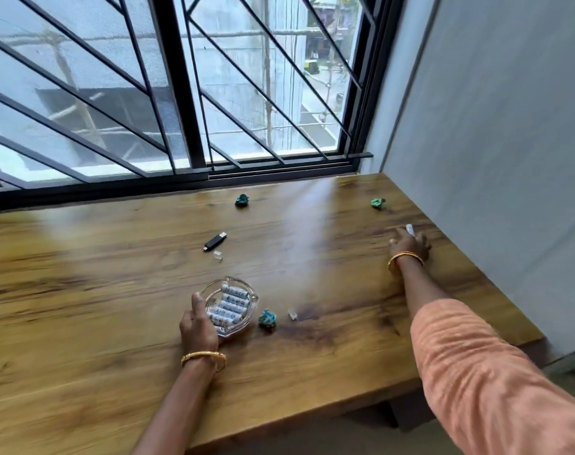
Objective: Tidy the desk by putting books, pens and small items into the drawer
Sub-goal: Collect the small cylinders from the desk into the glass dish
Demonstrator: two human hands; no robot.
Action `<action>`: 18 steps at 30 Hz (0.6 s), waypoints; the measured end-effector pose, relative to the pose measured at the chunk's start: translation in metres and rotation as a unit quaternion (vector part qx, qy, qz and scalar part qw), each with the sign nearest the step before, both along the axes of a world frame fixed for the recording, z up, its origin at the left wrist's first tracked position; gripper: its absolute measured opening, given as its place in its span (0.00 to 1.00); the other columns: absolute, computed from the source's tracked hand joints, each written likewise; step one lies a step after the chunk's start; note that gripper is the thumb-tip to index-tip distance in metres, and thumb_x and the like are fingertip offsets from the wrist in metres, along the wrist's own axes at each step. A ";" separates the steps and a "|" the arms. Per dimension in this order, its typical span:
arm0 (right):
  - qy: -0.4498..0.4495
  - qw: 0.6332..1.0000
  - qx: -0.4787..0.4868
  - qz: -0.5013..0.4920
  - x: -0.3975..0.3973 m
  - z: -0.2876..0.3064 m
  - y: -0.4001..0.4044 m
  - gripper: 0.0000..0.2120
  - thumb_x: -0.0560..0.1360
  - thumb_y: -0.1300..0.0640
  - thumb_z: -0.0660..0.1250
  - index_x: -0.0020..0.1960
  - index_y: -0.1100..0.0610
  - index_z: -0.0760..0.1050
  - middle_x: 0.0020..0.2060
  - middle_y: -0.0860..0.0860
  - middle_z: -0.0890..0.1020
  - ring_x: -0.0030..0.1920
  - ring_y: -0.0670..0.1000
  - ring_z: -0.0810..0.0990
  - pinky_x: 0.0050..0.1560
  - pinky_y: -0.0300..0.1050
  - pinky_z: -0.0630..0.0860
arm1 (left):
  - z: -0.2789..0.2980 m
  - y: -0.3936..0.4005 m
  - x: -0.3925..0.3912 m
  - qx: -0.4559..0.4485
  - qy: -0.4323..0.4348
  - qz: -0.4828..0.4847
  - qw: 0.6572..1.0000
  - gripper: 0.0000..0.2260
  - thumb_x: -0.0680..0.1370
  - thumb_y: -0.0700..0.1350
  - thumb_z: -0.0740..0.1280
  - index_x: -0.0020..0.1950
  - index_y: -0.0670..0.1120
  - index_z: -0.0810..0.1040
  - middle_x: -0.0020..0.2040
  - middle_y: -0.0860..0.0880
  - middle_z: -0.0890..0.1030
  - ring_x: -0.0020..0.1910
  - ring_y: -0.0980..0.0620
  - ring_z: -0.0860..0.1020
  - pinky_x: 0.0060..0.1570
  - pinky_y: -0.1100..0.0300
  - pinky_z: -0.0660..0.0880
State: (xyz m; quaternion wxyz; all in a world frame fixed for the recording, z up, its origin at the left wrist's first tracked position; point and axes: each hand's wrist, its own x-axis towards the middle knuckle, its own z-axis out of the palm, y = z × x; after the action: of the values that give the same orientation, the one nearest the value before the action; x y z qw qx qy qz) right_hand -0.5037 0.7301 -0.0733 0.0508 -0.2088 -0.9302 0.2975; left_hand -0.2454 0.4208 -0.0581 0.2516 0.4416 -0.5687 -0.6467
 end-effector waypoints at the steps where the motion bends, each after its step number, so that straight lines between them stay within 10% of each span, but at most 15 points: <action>1: -0.003 1.000 0.003 0.008 0.003 0.007 -0.004 0.16 0.76 0.57 0.63 0.64 0.55 0.75 0.70 0.58 0.65 0.68 0.62 0.62 0.69 0.54 0.60 | 0.000 -0.001 -0.001 -0.011 -0.009 -0.002 1.000 0.16 0.82 0.51 0.56 0.50 0.40 0.75 0.45 0.40 0.77 0.43 0.46 0.75 0.41 0.58 0.67; 8: 0.085 0.996 0.009 0.003 -0.008 -0.001 -0.014 0.13 0.78 0.66 0.58 0.54 0.64 0.80 0.60 0.62 0.75 0.63 0.62 0.70 0.63 0.50 0.68 | -0.004 -0.002 -0.003 -0.042 -0.050 -0.016 0.998 0.18 0.82 0.53 0.56 0.43 0.39 0.72 0.39 0.42 0.72 0.40 0.47 0.70 0.39 0.57 0.62; 18: 0.142 0.905 -0.331 0.225 0.151 0.055 -0.135 0.09 0.71 0.59 0.73 0.50 0.57 0.76 0.39 0.53 0.82 0.37 0.49 0.80 0.38 0.39 0.76 | -0.001 0.000 -0.002 -0.047 -0.054 -0.037 0.997 0.19 0.82 0.54 0.55 0.43 0.39 0.73 0.35 0.46 0.73 0.36 0.47 0.71 0.30 0.60 0.64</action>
State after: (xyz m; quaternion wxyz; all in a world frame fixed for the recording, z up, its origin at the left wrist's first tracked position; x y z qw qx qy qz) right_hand -0.3524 0.5948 -0.0186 0.0416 0.0458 -0.7832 0.6187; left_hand -0.2470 0.4203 -0.0595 0.2167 0.4419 -0.6270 -0.6038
